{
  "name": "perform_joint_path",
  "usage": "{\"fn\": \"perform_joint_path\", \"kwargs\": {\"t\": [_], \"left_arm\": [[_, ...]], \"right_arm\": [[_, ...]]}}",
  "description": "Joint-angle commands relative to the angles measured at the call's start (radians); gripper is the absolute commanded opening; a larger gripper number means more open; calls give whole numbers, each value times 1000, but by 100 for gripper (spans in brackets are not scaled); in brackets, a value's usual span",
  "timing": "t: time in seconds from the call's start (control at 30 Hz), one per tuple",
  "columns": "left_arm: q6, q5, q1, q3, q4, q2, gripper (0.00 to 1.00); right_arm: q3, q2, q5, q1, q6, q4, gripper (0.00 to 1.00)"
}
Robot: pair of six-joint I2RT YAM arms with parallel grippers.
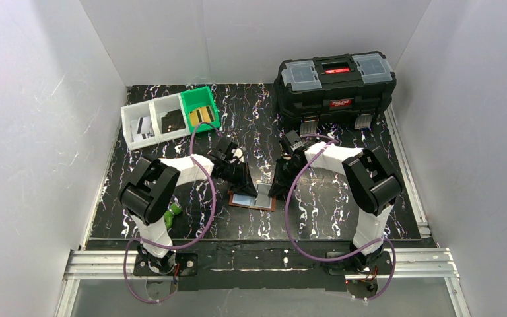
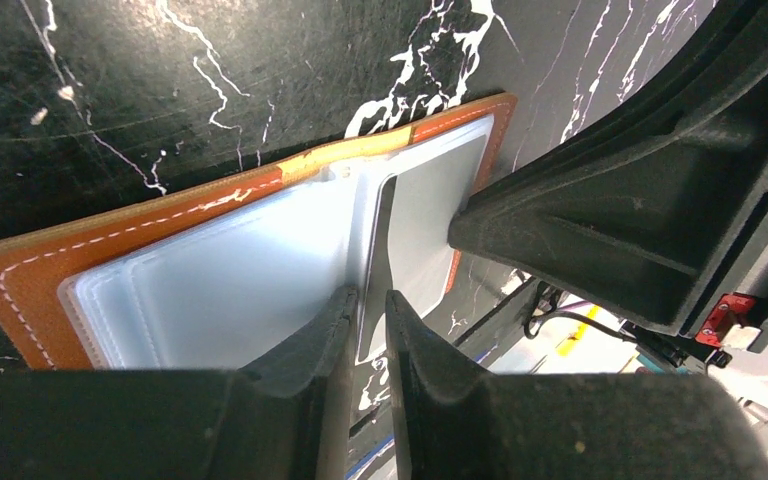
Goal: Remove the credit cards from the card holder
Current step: Remove the credit card from the card holder.
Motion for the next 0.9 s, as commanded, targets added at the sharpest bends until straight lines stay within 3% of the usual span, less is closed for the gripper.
{"fn": "perform_joint_path", "kwargs": {"t": [0.0,0.5,0.87], "left_arm": [[5,47,1,6,29,-15,15],[-114,125,1,-35,173,-7,11],[-171,189,-9,-67,253,-7,14]], "right_arm": [[-10,70,118,11,-18,-18,21],[51,95,111,52,-19,-40,21],[78,101,101,66,-28,-36,22]]}}
